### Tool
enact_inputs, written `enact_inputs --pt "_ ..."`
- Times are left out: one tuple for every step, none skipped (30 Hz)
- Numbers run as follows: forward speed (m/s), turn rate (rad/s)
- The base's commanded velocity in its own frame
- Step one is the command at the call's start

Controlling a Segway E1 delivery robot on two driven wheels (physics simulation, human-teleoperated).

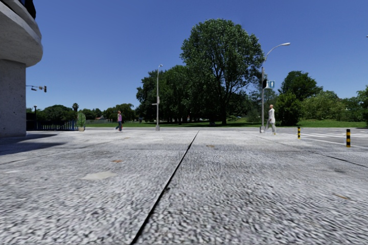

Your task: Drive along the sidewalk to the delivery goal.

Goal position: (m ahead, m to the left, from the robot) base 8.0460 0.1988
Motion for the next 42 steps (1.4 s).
enact_inputs --pt "1.99 0.0" --pt "1.99 0.0" --pt "1.99 0.0" --pt "1.99 0.0" --pt "1.99 0.0" --pt "1.99 0.0" --pt "1.99 0.0" --pt "1.99 0.0" --pt "1.99 0.0" --pt "1.99 0.0" --pt "1.99 0.0" --pt "1.99 0.0" --pt "1.99 0.0" --pt "1.99 0.0" --pt "1.99 0.0" --pt "1.99 0.0" --pt "1.99 0.0" --pt "1.99 0.0" --pt "1.99 0.0" --pt "1.99 0.0" --pt "1.99 0.0" --pt "1.99 0.0" --pt "1.99 0.0" --pt "1.99 0.0" --pt "1.99 0.0" --pt "1.99 0.0" --pt "1.99 0.0" --pt "1.99 0.0" --pt "1.99 0.0" --pt "1.99 0.0" --pt "1.99 0.0" --pt "1.99 0.0" --pt "1.99 0.0" --pt "1.99 0.0" --pt "1.99 0.0" --pt "1.99 0.0" --pt "1.99 0.0" --pt "1.99 0.0" --pt "1.99 0.0" --pt "1.99 0.0" --pt "1.99 0.0" --pt "1.99 0.0"
